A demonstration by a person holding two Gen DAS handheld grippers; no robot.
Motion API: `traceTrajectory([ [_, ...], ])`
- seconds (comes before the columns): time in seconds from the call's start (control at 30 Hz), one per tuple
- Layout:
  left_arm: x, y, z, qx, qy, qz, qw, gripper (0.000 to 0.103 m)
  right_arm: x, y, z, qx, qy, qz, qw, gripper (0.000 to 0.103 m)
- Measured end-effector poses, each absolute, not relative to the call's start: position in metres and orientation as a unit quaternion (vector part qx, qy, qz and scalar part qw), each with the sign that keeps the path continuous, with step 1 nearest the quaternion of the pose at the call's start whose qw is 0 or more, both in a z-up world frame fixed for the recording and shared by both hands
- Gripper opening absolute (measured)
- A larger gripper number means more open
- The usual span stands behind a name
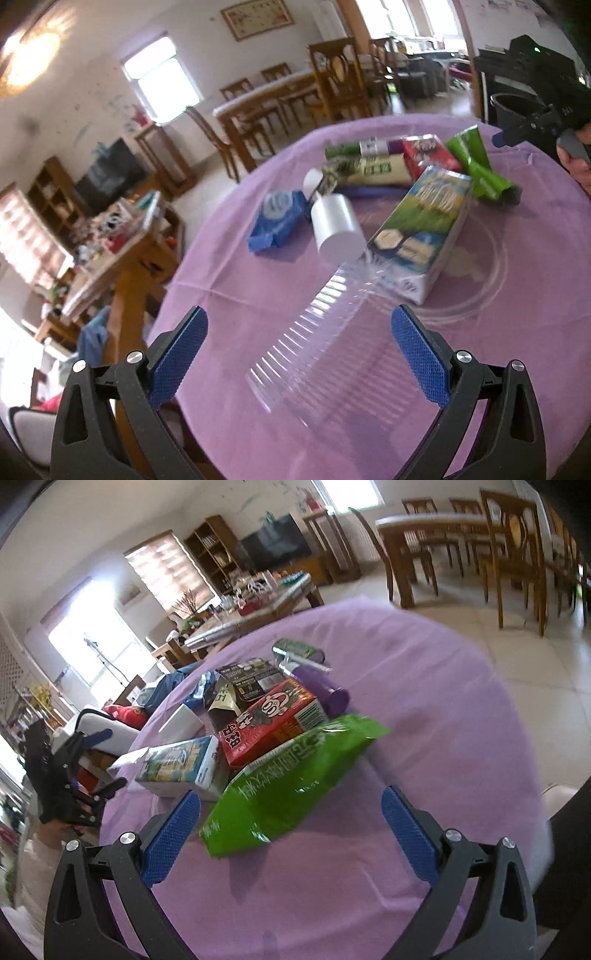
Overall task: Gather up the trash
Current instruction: 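Grasp the clear plastic tray with the left tool while the right tool grasps the green bag, then carry both items over the black bin and open both tools to drop them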
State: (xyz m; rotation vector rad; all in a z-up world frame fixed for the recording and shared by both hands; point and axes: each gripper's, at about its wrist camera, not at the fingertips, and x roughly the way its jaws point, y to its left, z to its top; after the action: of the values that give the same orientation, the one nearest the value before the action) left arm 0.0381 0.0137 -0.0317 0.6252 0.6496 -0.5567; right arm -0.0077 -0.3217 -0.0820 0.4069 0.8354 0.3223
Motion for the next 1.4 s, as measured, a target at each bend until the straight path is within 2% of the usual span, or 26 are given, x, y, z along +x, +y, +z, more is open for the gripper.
traceTrajectory([
  [0.17,0.065,0.019,-0.041,0.275,0.322,-0.297,0.856,0.098,0.012,-0.315,-0.087,0.210,0.411,0.151,0.874,0.097],
  [0.23,0.070,0.022,-0.043,0.256,0.330,-0.318,0.851,0.092,0.019,-0.310,-0.089,0.206,0.414,0.146,0.875,0.097],
  [0.3,0.077,0.018,-0.048,0.261,0.341,-0.319,0.845,0.063,0.022,-0.307,-0.092,0.201,0.418,0.139,0.875,0.094],
  [0.33,0.073,0.013,-0.050,0.261,0.347,-0.315,0.844,0.057,0.023,-0.306,-0.091,0.197,0.416,0.135,0.877,0.090],
  [0.37,0.074,0.011,-0.052,0.261,0.352,-0.308,0.844,0.043,0.025,-0.305,-0.090,0.196,0.418,0.136,0.877,0.087],
  [0.47,0.077,0.011,-0.051,0.242,0.360,-0.293,0.852,0.033,0.027,-0.301,-0.090,0.177,0.422,0.134,0.879,0.072],
  [0.53,0.078,0.014,-0.050,0.223,0.369,-0.290,0.854,0.029,0.028,-0.298,-0.088,0.176,0.422,0.155,0.876,0.058],
  [0.63,0.074,0.018,-0.051,0.200,0.377,-0.285,0.858,0.013,0.025,-0.291,-0.083,0.165,0.415,0.165,0.880,0.049],
  [0.83,0.056,0.028,-0.046,0.148,0.367,-0.265,0.879,0.012,0.008,-0.288,-0.074,0.166,0.389,0.197,0.884,0.035],
  [1.17,0.021,0.015,0.000,0.067,0.316,-0.294,0.899,0.012,-0.017,-0.312,-0.045,0.169,0.330,0.193,0.909,0.032],
  [1.4,0.012,-0.063,0.022,0.068,0.299,-0.350,0.885,0.012,-0.044,-0.355,-0.018,0.182,0.274,0.185,0.926,0.032],
])
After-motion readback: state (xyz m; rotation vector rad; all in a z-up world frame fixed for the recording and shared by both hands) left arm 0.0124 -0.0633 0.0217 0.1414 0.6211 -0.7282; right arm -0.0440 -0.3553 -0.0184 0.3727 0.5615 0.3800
